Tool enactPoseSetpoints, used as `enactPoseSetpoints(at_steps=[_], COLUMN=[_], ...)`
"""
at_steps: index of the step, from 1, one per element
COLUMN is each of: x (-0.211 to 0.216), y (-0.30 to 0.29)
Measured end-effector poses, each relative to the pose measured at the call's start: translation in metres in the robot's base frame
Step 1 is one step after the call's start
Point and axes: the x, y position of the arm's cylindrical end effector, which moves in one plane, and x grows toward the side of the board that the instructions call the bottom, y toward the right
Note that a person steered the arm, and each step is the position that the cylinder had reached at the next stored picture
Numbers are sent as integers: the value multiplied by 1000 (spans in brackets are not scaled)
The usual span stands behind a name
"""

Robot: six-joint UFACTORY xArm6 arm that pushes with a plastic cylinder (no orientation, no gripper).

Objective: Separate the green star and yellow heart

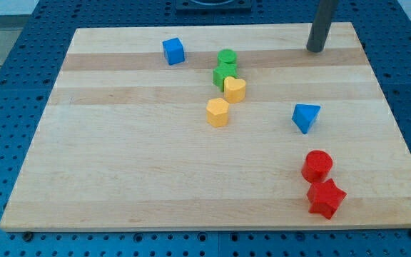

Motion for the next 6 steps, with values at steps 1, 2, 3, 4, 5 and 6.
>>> enactPoseSetpoints(at_steps=[1, 2, 3, 4, 5, 6], x=[38, 76, 89, 91, 97, 128], y=[-16, -88, -161, -195, -238, -236])
